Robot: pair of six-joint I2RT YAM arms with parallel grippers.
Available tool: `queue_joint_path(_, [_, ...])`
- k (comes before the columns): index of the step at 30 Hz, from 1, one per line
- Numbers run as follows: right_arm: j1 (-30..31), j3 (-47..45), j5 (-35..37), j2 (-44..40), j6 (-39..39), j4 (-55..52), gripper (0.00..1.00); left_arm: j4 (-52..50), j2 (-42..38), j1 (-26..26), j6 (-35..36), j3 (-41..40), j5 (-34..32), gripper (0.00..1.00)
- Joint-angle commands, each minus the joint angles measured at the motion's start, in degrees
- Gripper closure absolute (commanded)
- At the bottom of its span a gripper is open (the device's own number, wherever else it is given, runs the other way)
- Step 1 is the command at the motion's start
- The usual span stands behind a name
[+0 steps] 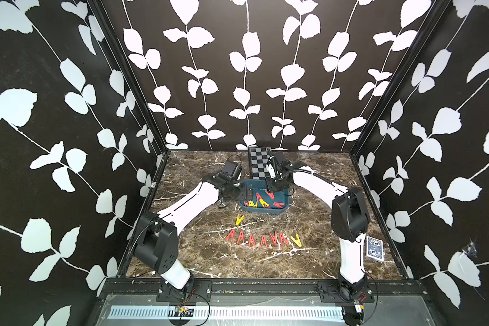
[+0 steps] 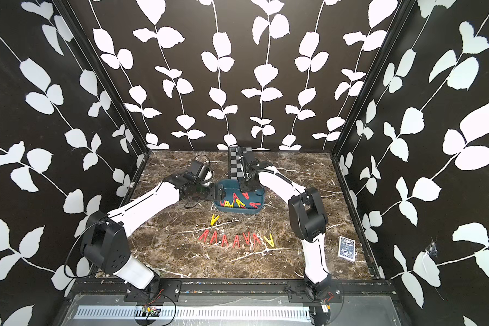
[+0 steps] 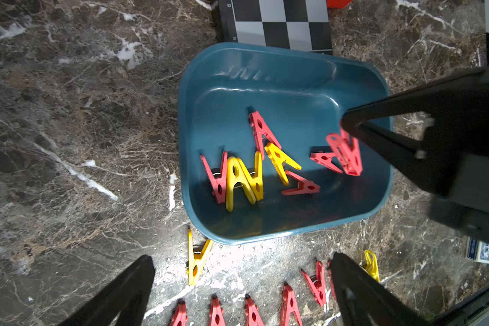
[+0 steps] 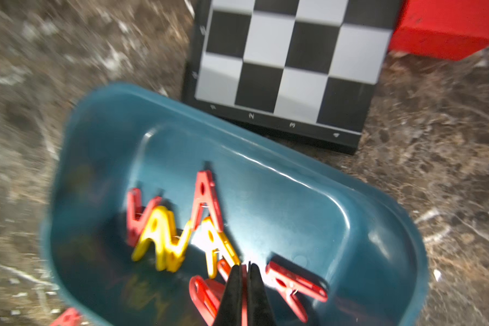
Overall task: Take the clothespins out of the storage box
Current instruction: Pick up the clothespin from the storage box, then place the clothespin at the center of the board.
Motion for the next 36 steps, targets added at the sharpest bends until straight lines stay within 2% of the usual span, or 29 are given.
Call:
queue_joint_path(1, [-0.17,-2.93,-1.43,-2.64,5.91,-0.16,1.00,0.33,-2.58,0.39,1.23,-0.98,0.35,0.01])
queue_joint_path(7, [1.41,-10.41,-2.08,-7.55,16.39,5.35,1.00,-1.10,-4.66,0.46,3.23,-2.00,-1.63,0.01])
queue_joint_path(19, [11.06,-17.77,4.62,-10.16,31.96,10.98,0.99,-3.95,-11.72,4.61,3.10,-7.43,-3.71,0.01])
queue_joint_path(29, [16.72,-15.57,7.13,-4.61,37.12,12.22,0.98,-5.36,-20.22,7.31,2.43,-13.46,-3.23,0.01])
queue_joint_path(36, [18.37,-15.44,9.22,-5.10,37.99,12.30,0.98,-5.81,-23.30,7.49,2.29,-16.51,-2.95,0.01])
